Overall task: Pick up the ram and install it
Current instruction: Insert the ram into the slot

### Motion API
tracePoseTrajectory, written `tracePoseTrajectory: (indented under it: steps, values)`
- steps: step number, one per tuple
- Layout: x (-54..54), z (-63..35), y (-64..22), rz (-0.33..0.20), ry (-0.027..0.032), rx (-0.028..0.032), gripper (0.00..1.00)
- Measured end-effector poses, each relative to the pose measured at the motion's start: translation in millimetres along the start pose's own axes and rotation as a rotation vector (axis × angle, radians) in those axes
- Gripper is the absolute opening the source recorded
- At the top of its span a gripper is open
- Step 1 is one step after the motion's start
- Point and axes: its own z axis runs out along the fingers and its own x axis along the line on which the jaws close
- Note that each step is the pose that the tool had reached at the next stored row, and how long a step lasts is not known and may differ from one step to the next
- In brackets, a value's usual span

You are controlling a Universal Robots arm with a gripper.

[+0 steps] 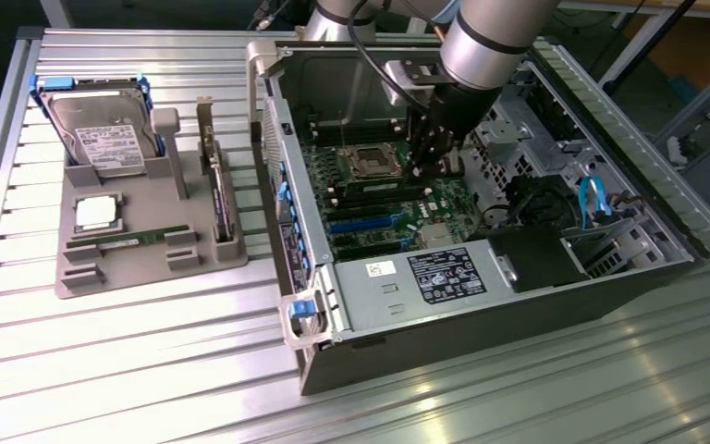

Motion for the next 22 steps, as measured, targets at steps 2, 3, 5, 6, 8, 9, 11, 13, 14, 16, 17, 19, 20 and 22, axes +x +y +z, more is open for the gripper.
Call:
tracePoseTrajectory:
  steps: [2, 3, 5, 6, 8, 9, 11, 13, 14, 16, 17, 19, 20, 22]
  values:
    - [-0.9, 0.1, -0.1, 0.000, -0.0001, 0.0001, 0.12]
    - [-1.4, 0.1, -0.1, 0.000, 0.0001, 0.0000, 0.12]
    - [-2.4, 0.3, -0.1, 0.000, 0.0000, 0.0001, 0.12]
    - [-2.9, 0.4, -0.1, 0.000, 0.0000, 0.0000, 0.12]
    - [-4.1, 0.7, -0.1, 0.000, -0.0001, 0.0001, 0.12]
    - [-4.6, 0.8, -0.1, 0.000, -0.0001, 0.0001, 0.12]
    - [-5.8, 1.1, -0.1, 0.000, -0.0001, 0.0001, 0.12]
    - [-7.8, 1.5, -0.1, 0.000, 0.0000, 0.0000, 0.12]
    - [-8.5, 1.6, -0.1, 0.000, 0.0000, 0.0001, 0.12]
    - [-8.5, 1.6, -0.1, 0.000, 0.0000, 0.0000, 0.12]
    - [-8.5, 1.6, -0.1, 0.000, 0.0001, 0.0000, 0.12]
    - [-8.5, 3.1, -0.2, 0.000, -0.0001, 0.0001, 0.12]
    - [-8.4, 4.2, -0.2, 0.000, -0.0001, 0.0000, 0.12]
    - [-8.4, 6.6, -0.3, 0.000, -0.0002, 0.0001, 0.12]
